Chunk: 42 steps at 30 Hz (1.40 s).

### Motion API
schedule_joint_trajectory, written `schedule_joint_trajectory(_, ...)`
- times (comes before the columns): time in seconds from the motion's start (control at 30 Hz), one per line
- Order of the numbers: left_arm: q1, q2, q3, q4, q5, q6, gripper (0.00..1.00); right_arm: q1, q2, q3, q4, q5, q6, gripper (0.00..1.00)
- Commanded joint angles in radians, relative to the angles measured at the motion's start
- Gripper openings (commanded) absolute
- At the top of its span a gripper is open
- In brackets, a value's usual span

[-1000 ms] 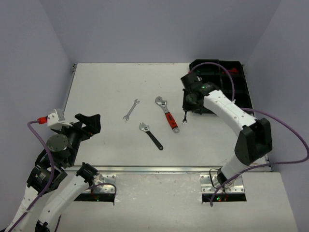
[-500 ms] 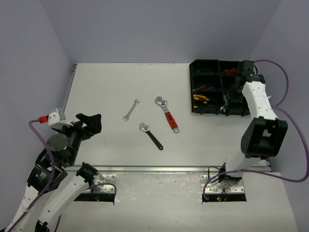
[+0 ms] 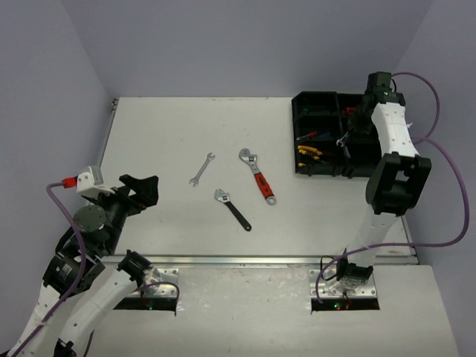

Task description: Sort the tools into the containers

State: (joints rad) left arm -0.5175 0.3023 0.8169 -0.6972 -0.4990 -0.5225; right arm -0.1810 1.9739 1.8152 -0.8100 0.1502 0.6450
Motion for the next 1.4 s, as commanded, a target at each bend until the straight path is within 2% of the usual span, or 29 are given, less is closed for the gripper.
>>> schedule_joint_trajectory(0.0,0.001,0.015,-0.004,0.048,0.016,0.021,1.00,-0.002,0.056,0.125,0.035,0.021,0.052,0.00)
schedule_joint_trajectory(0.43,0.001,0.009,-0.007,0.054,0.026,0.024,1.00,-0.006,0.144,0.211,0.098,0.136,0.075,0.00)
schedule_joint_trajectory(0.6,0.001,0.009,-0.005,0.054,0.028,0.025,1.00,-0.017,0.157,0.195,0.103,0.163,0.078,0.00)
schedule_joint_trajectory(0.77,0.002,0.011,-0.007,0.055,0.027,0.026,1.00,-0.018,0.187,0.206,0.106,0.158,0.074,0.08)
schedule_joint_trajectory(0.87,0.001,0.017,-0.009,0.060,0.037,0.030,1.00,-0.017,0.213,0.227,0.113,0.165,0.062,0.18)
schedule_joint_trajectory(0.97,0.001,0.028,-0.007,0.059,0.039,0.032,1.00,-0.018,0.228,0.243,0.100,0.167,0.064,0.44)
schedule_joint_trajectory(1.1,0.001,0.041,-0.009,0.062,0.040,0.035,1.00,-0.018,0.203,0.248,0.100,0.129,0.068,0.65)
schedule_joint_trajectory(1.13,0.001,0.056,-0.007,0.062,0.042,0.035,1.00,-0.018,0.200,0.267,0.095,0.108,0.065,0.81)
schedule_joint_trajectory(1.27,0.001,0.124,-0.007,0.072,0.060,0.042,1.00,-0.004,0.158,0.296,0.076,0.038,0.053,0.84)
schedule_joint_trajectory(1.37,0.002,0.255,0.001,0.069,0.073,0.047,1.00,0.049,0.080,0.293,0.063,-0.014,0.007,0.84)
